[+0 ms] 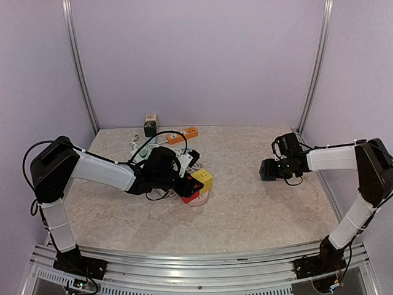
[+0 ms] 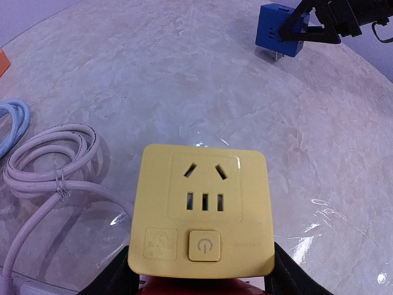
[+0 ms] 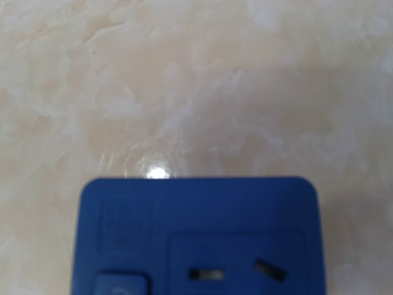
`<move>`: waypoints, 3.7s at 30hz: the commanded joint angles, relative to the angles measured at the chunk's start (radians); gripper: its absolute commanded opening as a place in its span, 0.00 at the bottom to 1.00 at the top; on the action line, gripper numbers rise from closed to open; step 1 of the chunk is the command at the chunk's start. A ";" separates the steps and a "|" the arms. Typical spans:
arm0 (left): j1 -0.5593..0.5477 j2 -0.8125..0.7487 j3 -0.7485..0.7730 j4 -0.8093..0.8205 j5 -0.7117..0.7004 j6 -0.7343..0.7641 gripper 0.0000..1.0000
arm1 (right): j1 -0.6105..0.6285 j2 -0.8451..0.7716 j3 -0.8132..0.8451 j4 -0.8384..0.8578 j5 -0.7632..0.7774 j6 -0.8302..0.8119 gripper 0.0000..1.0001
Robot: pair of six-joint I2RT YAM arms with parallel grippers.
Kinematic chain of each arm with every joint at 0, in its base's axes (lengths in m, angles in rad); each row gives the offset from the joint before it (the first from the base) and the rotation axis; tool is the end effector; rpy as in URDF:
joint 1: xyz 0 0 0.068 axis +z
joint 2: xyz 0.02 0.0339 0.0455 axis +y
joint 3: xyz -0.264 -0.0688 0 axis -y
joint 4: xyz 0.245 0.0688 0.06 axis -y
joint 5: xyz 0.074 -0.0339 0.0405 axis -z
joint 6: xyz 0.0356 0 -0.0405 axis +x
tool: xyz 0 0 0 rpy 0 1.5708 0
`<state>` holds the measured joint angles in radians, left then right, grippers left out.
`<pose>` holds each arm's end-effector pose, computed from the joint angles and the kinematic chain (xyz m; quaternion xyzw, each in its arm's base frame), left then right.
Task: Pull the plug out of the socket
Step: Place the plug at the center of the board, then remove the plug from the socket.
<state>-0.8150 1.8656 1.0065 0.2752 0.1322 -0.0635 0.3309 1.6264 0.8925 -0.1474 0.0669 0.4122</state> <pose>0.2664 -0.2895 0.1595 0.3516 0.8060 -0.2536 0.4030 0.3095 0.1038 0.1730 0.0495 0.9394 0.0933 0.3261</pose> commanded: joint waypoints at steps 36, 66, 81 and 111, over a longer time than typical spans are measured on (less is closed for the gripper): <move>0.023 -0.165 -0.073 -0.216 -0.027 -0.005 0.89 | 0.076 -0.210 0.018 -0.040 0.019 -0.045 1.00; 0.054 -0.125 -0.003 -0.272 0.104 0.061 0.65 | 0.425 0.066 0.271 -0.006 -0.062 -0.043 1.00; 0.036 -0.117 -0.019 -0.309 0.113 0.096 0.37 | 0.528 0.140 0.308 -0.018 -0.119 -0.123 0.98; 0.035 -0.112 -0.009 -0.315 0.140 0.111 0.29 | 0.578 0.250 0.382 -0.062 0.064 -0.153 0.81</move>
<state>-0.7692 1.7306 0.9916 -0.0013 0.2295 0.0326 0.8970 1.8454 1.2415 -0.1928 0.0738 0.2665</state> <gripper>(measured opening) 0.626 0.831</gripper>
